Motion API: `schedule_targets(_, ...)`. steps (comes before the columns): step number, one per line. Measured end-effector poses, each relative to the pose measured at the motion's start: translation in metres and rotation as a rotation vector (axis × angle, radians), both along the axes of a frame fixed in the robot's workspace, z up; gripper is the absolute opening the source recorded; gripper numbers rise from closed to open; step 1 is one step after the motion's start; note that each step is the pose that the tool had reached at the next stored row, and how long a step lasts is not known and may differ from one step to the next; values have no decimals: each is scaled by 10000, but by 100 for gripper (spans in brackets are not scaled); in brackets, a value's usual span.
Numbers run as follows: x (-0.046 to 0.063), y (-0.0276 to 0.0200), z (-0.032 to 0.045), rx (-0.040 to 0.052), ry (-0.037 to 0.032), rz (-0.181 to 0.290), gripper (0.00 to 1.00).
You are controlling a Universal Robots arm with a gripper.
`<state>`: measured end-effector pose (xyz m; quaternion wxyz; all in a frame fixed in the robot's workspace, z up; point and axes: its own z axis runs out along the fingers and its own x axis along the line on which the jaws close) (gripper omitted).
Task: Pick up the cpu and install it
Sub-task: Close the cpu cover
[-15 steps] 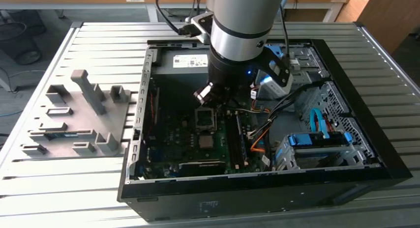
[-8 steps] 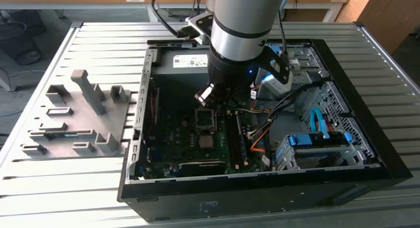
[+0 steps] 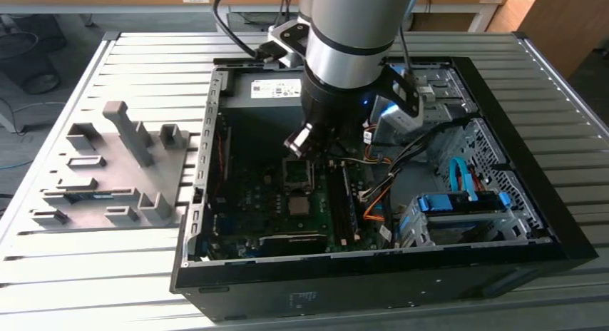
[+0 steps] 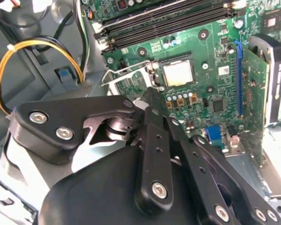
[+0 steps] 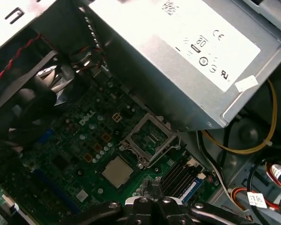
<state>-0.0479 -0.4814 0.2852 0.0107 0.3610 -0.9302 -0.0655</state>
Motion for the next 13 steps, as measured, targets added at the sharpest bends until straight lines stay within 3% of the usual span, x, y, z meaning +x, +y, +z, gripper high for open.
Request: schedule_targets(13,0,0,0,0,0,1381,10)
